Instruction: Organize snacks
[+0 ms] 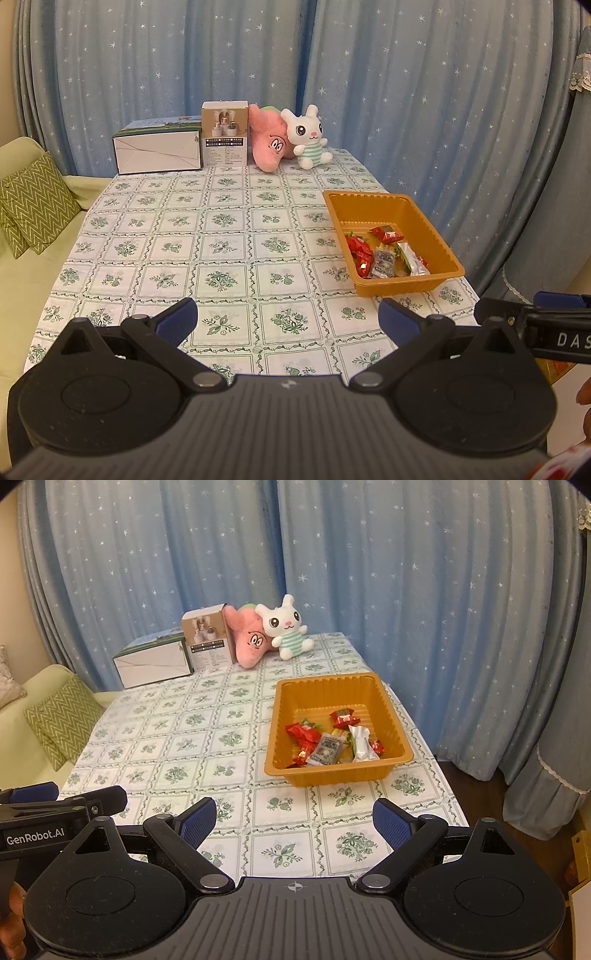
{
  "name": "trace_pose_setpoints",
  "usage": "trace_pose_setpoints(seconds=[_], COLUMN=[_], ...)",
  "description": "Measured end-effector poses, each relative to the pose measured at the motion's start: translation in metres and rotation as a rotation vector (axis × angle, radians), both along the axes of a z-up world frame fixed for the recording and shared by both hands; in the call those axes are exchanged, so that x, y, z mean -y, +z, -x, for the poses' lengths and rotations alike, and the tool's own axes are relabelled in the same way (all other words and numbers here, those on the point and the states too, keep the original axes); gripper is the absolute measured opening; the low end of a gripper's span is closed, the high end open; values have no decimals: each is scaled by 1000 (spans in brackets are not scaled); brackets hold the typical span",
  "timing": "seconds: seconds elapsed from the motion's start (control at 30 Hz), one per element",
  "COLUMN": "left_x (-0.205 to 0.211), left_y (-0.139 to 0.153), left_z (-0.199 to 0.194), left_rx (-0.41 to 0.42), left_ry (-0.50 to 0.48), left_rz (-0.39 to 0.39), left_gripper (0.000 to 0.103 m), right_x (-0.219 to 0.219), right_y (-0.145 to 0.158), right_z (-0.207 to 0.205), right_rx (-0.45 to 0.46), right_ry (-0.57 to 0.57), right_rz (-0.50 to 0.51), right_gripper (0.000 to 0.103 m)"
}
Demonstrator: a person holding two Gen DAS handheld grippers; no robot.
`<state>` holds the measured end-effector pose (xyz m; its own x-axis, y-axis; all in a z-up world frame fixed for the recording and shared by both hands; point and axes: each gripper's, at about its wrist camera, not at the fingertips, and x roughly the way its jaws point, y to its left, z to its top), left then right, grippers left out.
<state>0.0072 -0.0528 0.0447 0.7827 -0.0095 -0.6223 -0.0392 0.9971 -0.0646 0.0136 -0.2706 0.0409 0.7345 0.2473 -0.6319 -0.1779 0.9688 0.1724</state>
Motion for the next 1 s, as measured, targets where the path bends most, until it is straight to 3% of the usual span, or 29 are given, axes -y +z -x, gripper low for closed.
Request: trace_pose_setpoints(seconds=[1.0], left_x=[0], left_y=[-3], left_z=[2], left_rx=[-9], left_ry=[-8], left_rz=[0], left_gripper=[103], right_x=[1], right_y=[-3], right_z=[-1], right_rx=[-6], right_ry=[-7], right_rz=[-4], right_gripper=[91])
